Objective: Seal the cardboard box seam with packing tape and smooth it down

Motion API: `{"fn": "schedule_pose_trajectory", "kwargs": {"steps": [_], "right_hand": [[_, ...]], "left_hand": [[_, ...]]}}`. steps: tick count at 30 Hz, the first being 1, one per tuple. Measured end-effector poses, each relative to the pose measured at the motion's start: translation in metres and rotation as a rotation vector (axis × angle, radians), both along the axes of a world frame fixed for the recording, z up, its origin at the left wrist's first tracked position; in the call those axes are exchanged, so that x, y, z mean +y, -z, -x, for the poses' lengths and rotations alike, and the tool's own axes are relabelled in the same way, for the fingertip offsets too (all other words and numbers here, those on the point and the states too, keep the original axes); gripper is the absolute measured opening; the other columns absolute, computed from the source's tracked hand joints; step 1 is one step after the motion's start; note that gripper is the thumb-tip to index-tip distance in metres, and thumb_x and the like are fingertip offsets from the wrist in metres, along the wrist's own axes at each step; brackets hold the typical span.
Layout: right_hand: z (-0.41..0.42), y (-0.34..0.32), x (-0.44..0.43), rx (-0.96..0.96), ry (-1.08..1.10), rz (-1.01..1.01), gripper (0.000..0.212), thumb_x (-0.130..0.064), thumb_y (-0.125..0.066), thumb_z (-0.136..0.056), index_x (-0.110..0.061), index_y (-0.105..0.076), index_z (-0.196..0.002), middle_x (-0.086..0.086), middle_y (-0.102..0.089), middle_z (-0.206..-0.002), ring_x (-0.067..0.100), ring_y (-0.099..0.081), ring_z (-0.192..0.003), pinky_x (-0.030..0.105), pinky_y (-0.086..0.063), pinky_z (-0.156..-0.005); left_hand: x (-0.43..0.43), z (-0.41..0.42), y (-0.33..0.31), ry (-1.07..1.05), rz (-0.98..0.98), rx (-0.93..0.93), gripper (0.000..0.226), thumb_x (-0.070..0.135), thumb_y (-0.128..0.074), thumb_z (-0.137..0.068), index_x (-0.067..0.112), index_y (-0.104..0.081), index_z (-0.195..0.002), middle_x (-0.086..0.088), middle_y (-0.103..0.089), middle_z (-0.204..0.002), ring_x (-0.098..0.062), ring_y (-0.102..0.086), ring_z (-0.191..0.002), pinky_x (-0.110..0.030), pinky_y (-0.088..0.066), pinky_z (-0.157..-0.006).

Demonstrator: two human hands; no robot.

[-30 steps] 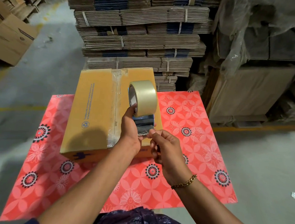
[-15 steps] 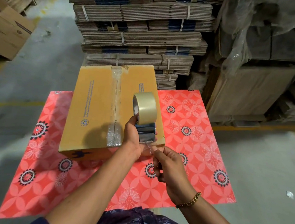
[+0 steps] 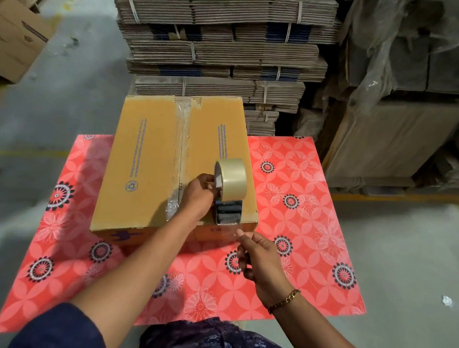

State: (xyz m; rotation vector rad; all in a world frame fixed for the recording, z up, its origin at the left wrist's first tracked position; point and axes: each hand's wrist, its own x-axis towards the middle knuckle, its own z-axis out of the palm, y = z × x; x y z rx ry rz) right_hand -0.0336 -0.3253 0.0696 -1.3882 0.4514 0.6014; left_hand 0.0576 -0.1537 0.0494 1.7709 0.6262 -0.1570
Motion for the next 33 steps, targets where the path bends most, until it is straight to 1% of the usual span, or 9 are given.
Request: {"fn": "schedule_pose_trajectory", "kwargs": {"steps": [4,5,7,10,13,18,24,30,33], "right_hand": [[0.001,0.008,0.0,0.038,-0.001,-0.032,0.03,-0.024,-0.066,-0.096,-0.019,-0.053,-0.069,0.001,-0.054,-0.058,0.012,-0.041,-0.043,0.02,-0.021,-0.039],[0.002,0.01,0.0,0.043,-0.008,-0.039,0.028,-0.024,-0.066,-0.096,-0.019,-0.055,-0.071,0.001,-0.054,-0.058,0.012,-0.041,-0.044,0.02,-0.021,-0.04],[0.004,0.013,0.001,0.048,-0.013,-0.053,0.026,-0.023,-0.065,-0.097,-0.018,-0.056,-0.073,0.001,-0.055,-0.058,0.012,-0.041,-0.045,0.02,-0.022,-0.041],[0.002,0.016,-0.001,0.053,-0.002,-0.072,0.026,-0.024,-0.065,-0.096,-0.018,-0.055,-0.073,0.001,-0.055,-0.058,0.012,-0.042,-0.044,0.02,-0.022,-0.041],[0.001,0.019,-0.002,0.052,0.003,-0.079,0.03,-0.025,-0.066,-0.096,-0.02,-0.056,-0.068,0.003,-0.054,-0.059,0.013,-0.043,-0.044,0.021,-0.022,-0.043],[0.001,0.023,-0.002,0.062,-0.01,-0.065,0.024,-0.028,-0.067,-0.095,-0.018,-0.056,-0.077,0.001,-0.054,-0.058,0.012,-0.044,-0.045,0.022,-0.021,-0.045],[0.001,0.021,-0.004,0.063,-0.013,-0.099,0.014,-0.026,-0.064,-0.095,-0.013,-0.061,-0.092,0.0,-0.053,-0.059,0.011,-0.044,-0.046,0.021,-0.021,-0.044],[0.008,0.02,-0.008,0.058,-0.073,-0.133,0.055,-0.069,-0.048,-0.092,-0.018,-0.069,-0.098,0.003,-0.06,-0.066,0.017,-0.049,-0.05,0.025,-0.024,-0.049],[0.011,0.031,-0.024,-0.321,-0.106,0.18,0.028,-0.047,-0.067,-0.089,-0.027,-0.061,-0.107,0.0,-0.065,-0.08,0.022,-0.059,-0.054,0.031,-0.041,-0.044]], "left_hand": [[0.004,-0.001,0.007,0.201,-0.597,0.013,0.035,0.017,-0.063,-0.085,0.022,-0.065,-0.12,-0.003,-0.056,-0.13,-0.032,-0.046,-0.122,-0.037,-0.035,-0.095],[0.008,-0.002,0.011,0.205,-0.648,0.017,0.042,0.014,-0.064,-0.084,0.021,-0.061,-0.125,-0.005,-0.053,-0.133,-0.033,-0.043,-0.123,-0.037,-0.033,-0.096],[0.016,0.004,0.013,0.145,-0.593,-0.053,0.045,0.014,-0.069,-0.081,0.022,-0.061,-0.124,-0.007,-0.057,-0.128,-0.035,-0.05,-0.12,-0.041,-0.038,-0.097],[0.01,0.037,0.006,0.081,-0.57,-0.332,0.032,0.005,-0.069,-0.08,0.014,-0.067,-0.11,-0.006,-0.063,-0.112,-0.028,-0.06,-0.104,-0.045,-0.051,-0.089],[-0.001,0.087,0.006,0.236,-0.639,-0.517,0.028,0.0,-0.071,-0.078,0.013,-0.069,-0.104,-0.003,-0.059,-0.11,-0.019,-0.057,-0.105,-0.034,-0.051,-0.09],[-0.015,0.118,0.025,0.438,-0.756,-0.504,0.038,0.008,-0.073,-0.081,0.02,-0.062,-0.115,0.001,-0.05,-0.116,-0.015,-0.052,-0.107,-0.026,-0.047,-0.093],[-0.017,0.113,0.025,0.43,-0.813,-0.595,0.011,0.017,-0.072,-0.088,0.015,-0.067,-0.097,-0.002,-0.057,-0.101,-0.02,-0.055,-0.095,-0.038,-0.051,-0.08],[-0.016,0.11,0.019,0.376,-0.683,-0.6,0.002,0.015,-0.068,-0.09,0.015,-0.07,-0.091,0.001,-0.056,-0.096,-0.017,-0.056,-0.09,-0.034,-0.051,-0.074],[-0.013,0.11,0.02,0.361,-0.593,-0.549,0.005,0.023,-0.071,-0.091,0.018,-0.07,-0.09,0.006,-0.055,-0.096,-0.013,-0.057,-0.09,-0.03,-0.051,-0.074]]}}
